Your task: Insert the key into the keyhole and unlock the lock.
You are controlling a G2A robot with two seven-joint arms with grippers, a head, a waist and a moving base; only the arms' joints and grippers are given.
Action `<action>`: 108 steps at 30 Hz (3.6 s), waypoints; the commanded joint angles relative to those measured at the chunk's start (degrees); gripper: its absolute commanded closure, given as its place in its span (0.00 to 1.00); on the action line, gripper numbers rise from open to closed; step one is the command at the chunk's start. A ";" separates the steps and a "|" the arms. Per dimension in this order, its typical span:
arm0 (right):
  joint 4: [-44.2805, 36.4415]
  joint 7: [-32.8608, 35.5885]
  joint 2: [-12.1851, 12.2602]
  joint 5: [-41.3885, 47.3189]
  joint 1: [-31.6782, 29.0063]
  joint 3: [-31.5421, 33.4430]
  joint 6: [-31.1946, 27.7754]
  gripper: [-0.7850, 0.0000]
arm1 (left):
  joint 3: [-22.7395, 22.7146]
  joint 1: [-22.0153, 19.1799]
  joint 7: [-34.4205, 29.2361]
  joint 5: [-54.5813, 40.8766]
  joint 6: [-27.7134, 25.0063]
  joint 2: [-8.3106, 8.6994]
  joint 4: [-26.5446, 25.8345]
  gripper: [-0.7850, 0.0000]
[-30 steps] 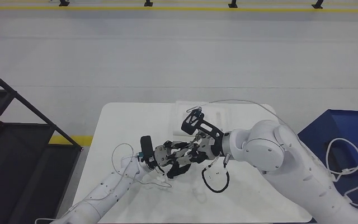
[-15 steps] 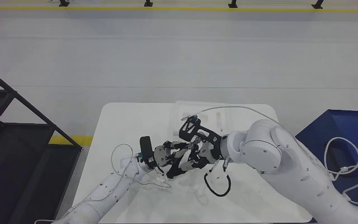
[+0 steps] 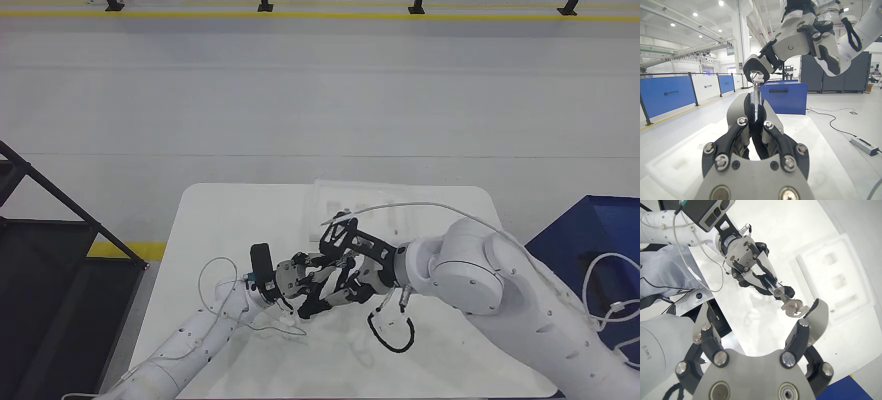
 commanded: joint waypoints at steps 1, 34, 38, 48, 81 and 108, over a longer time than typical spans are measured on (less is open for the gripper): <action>0.01 0.16 -0.12 0.17 0.09 -0.51 -0.13 0.00 | -0.02 -0.01 -0.06 -0.01 -0.06 -0.02 -0.01 1.00; 3.97 -4.55 1.25 3.40 -4.07 7.90 -2.06 0.00 | -1.00 0.40 -0.68 -0.06 -0.68 0.06 -0.25 1.00; 3.71 -5.81 1.38 1.22 -4.45 7.72 -5.20 0.00 | -0.97 0.52 -0.73 -0.12 -0.73 0.05 -0.40 1.00; 9.13 -15.63 2.22 1.39 -4.26 8.96 -39.96 0.00 | -0.94 0.43 -0.93 -0.19 -0.93 0.03 -0.39 1.00; 8.64 -58.52 7.85 -48.87 1.82 -0.21 -54.17 0.17 | -1.06 0.50 -1.26 0.08 -1.26 0.28 -0.79 1.00; 14.85 -82.89 10.22 -63.05 1.36 -0.96 -53.14 1.00 | -0.85 0.37 -1.59 0.17 -1.59 0.16 -0.90 1.00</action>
